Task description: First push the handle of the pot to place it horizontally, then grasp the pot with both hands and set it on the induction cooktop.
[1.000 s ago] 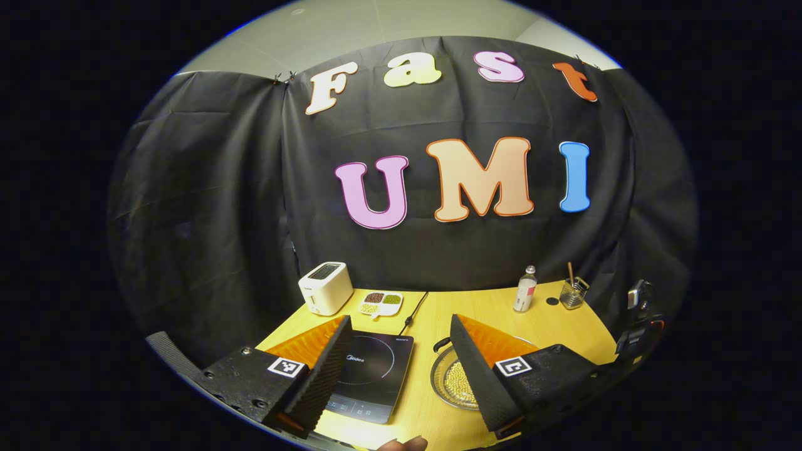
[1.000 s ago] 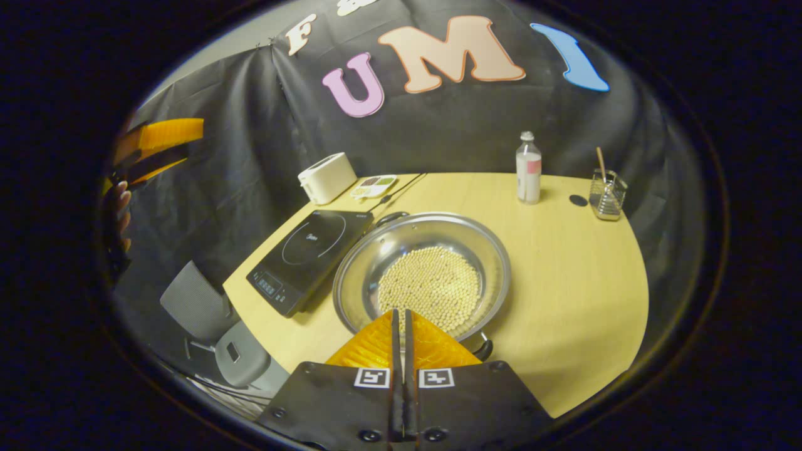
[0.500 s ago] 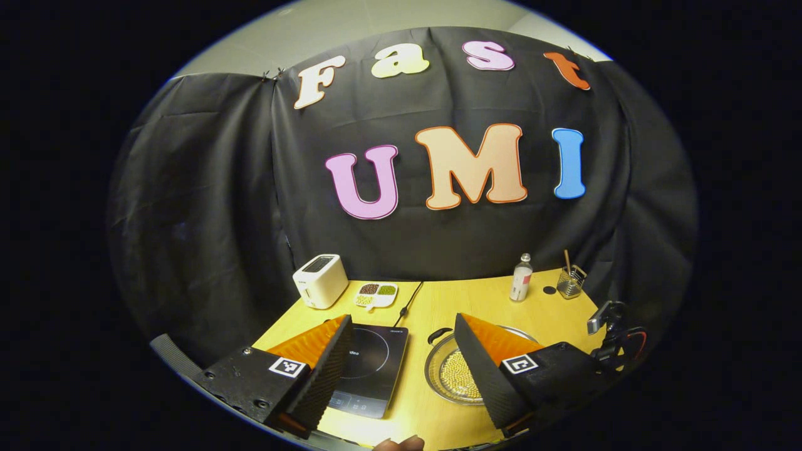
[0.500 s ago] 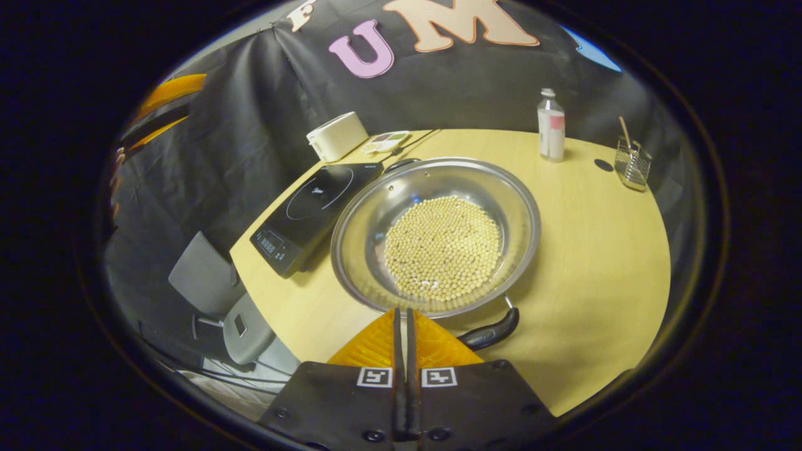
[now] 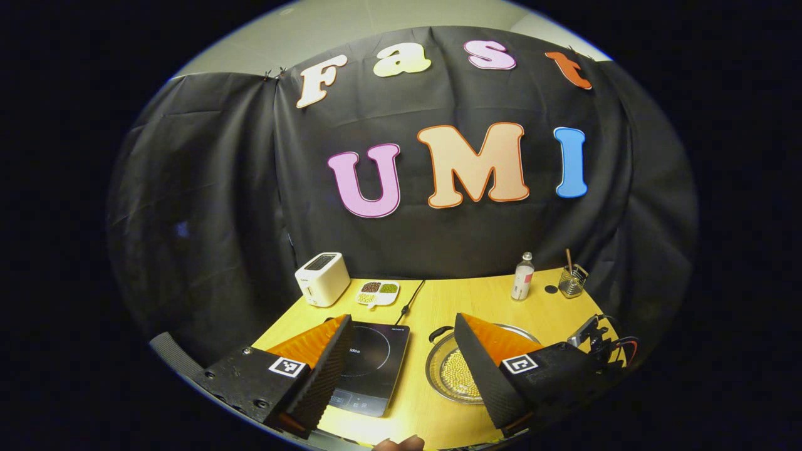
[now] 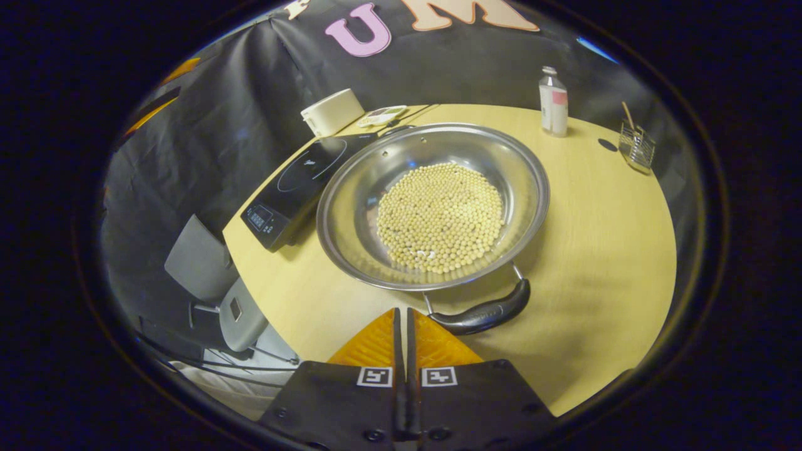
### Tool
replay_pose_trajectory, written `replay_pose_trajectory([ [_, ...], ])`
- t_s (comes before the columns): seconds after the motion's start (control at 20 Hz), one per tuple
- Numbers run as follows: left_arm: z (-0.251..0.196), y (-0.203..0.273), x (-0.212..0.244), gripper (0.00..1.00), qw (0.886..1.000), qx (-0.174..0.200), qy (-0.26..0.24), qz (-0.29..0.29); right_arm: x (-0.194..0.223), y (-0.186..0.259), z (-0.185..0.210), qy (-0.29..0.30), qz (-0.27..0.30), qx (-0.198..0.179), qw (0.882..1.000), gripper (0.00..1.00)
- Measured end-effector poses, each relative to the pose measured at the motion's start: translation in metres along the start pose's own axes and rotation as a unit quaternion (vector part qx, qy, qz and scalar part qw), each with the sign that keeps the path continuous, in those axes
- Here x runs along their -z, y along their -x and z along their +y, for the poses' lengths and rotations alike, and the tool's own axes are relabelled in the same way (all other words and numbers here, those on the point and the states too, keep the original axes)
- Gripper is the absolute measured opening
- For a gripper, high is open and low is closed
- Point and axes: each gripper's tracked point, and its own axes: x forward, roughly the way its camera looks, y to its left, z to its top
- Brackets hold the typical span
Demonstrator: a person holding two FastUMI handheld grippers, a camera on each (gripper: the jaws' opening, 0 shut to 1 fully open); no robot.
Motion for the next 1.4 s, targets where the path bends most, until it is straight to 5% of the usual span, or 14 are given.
replay_pose_trajectory([
  [1.4, 0.008, -0.016, 0.006, 0.98, 1.0, -0.012, 0.019, 0.008, -0.031, -0.006, -0.088, -0.035, 0.008, 0.056, 0.998, 0.0],
])
